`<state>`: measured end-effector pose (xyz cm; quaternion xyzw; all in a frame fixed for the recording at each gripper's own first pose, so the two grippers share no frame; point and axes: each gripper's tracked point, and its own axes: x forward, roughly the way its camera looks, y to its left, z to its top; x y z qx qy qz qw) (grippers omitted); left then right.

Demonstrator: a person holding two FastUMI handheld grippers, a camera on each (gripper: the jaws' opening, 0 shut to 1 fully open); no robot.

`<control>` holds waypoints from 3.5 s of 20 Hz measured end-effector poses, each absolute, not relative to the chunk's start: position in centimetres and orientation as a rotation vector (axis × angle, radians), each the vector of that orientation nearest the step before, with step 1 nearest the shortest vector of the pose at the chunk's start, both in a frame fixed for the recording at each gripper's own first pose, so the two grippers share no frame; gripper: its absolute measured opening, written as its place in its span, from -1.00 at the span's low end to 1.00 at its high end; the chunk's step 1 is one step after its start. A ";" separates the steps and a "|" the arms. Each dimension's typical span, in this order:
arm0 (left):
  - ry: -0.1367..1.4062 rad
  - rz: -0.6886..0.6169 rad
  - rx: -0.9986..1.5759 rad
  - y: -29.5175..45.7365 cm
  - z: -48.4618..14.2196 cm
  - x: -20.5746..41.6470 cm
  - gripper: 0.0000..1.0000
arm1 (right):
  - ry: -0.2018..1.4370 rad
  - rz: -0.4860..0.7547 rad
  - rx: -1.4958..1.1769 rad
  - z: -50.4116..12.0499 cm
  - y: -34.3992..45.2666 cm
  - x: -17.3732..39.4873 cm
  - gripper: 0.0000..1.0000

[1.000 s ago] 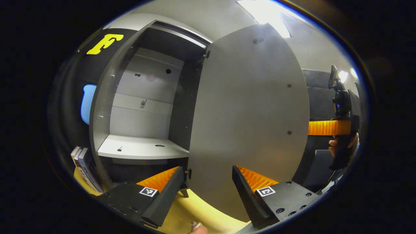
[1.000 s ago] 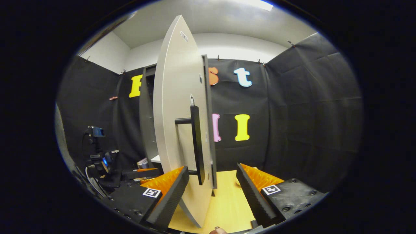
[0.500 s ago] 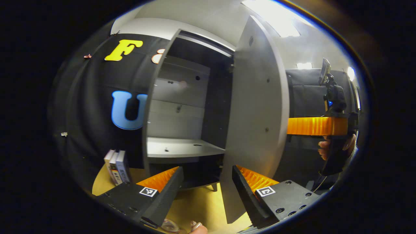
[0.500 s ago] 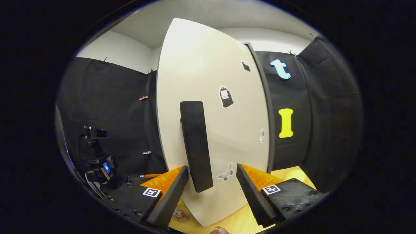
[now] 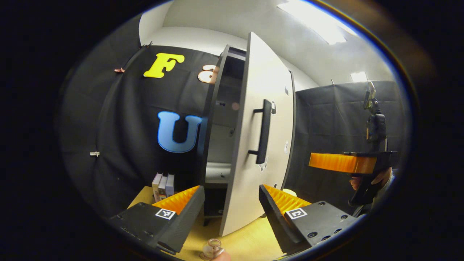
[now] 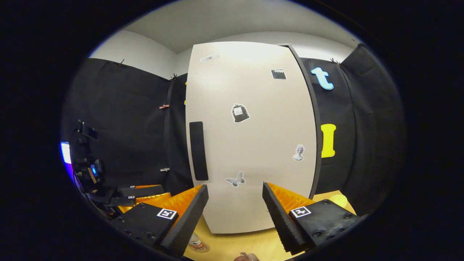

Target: Open the cabinet door with the right hand, grasp the bottle in the cabinet with the left hand and place it on the coaster, then close the cabinet door with the right hand.

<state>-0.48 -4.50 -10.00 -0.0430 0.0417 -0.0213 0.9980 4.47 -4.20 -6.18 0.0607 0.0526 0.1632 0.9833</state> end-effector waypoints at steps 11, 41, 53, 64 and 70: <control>0.035 0.009 -0.043 -9.8 -8.7 2.7 0.89 | 0.020 0.253 -0.012 -7.3 -10.7 7.2 0.95; 0.036 -0.064 0.024 -11.8 -9.2 5.4 0.89 | 0.061 0.251 -0.007 -8.1 -12.2 8.0 0.95; 0.053 -0.071 0.008 -12.2 -9.7 5.6 0.89 | 0.067 0.247 -0.031 -8.1 -12.5 7.6 0.95; 0.054 -0.073 0.012 -12.2 -9.7 5.7 0.89 | 0.078 0.244 -0.043 -8.4 -12.6 7.2 0.95; 0.046 -0.073 0.022 -12.2 -9.6 5.9 0.90 | 0.078 0.246 -0.046 -8.3 -12.6 7.0 0.95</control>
